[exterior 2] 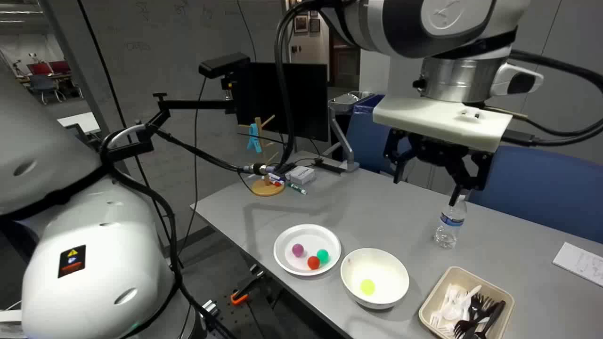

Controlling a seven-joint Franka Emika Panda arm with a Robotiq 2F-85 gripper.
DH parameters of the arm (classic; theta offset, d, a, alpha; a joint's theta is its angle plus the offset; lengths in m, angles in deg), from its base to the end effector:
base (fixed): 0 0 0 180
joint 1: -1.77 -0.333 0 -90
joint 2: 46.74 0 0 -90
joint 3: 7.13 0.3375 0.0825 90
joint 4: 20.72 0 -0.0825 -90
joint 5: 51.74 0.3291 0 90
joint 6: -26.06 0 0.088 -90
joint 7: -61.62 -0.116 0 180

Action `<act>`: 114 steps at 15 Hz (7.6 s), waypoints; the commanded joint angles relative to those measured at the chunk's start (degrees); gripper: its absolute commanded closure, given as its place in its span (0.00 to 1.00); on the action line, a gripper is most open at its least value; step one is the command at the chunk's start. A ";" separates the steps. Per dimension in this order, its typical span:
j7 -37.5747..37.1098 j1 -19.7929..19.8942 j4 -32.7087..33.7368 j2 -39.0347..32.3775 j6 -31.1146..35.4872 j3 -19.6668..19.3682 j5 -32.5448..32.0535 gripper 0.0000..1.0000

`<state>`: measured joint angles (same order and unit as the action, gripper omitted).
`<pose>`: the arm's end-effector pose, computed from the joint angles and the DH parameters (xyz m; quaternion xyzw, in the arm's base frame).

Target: Pick up the orange ball and put it in the empty white bowl

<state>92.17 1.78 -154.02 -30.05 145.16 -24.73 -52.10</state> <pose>0.3866 -0.1321 0.4884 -0.9919 -0.1194 -0.0304 0.0311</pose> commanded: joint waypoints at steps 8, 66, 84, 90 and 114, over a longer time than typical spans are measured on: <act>0.45 1.84 0.08 -0.21 -0.11 1.73 0.59 0.00; -21.05 -2.42 -3.31 -9.31 11.25 19.27 -0.26 0.00; -19.80 -6.66 -11.31 -15.14 18.37 23.47 2.56 0.00; -19.98 -7.57 -14.09 -21.09 28.10 25.49 5.84 0.00; -26.94 -8.71 -16.70 -32.62 43.43 26.33 -2.03 0.00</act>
<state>67.90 -5.47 -170.46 -60.40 184.57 2.58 -51.93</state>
